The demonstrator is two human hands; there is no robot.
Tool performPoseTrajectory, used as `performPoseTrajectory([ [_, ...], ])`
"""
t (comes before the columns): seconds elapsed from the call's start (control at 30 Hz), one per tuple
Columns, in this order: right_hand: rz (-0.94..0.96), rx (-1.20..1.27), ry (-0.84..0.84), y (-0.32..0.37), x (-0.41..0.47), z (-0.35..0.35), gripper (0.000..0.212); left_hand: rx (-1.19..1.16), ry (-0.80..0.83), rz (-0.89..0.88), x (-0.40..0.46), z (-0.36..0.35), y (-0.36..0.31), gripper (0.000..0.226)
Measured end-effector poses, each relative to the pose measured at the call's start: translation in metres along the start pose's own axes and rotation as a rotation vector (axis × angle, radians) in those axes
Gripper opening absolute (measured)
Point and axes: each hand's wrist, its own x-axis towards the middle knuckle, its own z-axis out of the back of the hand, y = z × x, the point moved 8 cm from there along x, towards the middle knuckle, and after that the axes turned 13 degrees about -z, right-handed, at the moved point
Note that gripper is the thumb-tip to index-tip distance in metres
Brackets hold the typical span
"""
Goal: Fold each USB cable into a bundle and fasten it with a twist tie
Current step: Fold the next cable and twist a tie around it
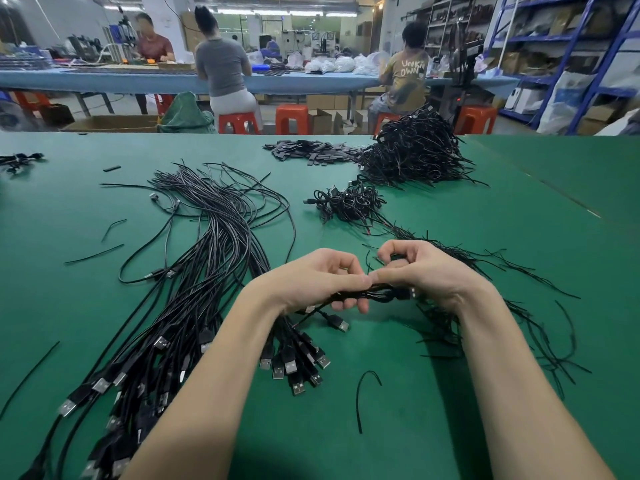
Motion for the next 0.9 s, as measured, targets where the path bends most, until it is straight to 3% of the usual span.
performPoseTrajectory([
  [0.13,0.059,-0.217,-0.180,0.019,-0.004,0.005,0.035,0.267,-0.035,0.009,0.005,0.002,0.001,0.013],
  [0.27,0.173,-0.288,-0.510,0.036,-0.005,0.008,0.035,0.476,-0.328,-0.051,0.008,0.021,-0.004,0.018],
  [0.37,0.210,-0.114,-0.599,0.035,-0.002,0.003,0.045,0.511,-0.554,-0.072,0.005,0.031,-0.007,0.016],
  [0.5,0.267,0.089,-0.548,0.036,0.001,-0.003,0.053,0.268,-0.690,-0.067,0.001,0.039,0.001,0.007],
  [0.63,0.293,0.218,-0.444,0.035,0.005,-0.005,0.054,0.190,-0.758,-0.071,-0.005,0.046,0.002,0.016],
  [0.8,0.311,0.244,-0.357,0.036,0.005,-0.006,0.054,0.194,-0.772,-0.139,-0.007,0.050,-0.007,0.011],
  [0.9,0.300,0.187,-0.343,0.034,0.000,-0.002,0.043,0.329,-0.800,-0.212,-0.008,0.052,-0.015,0.007],
])
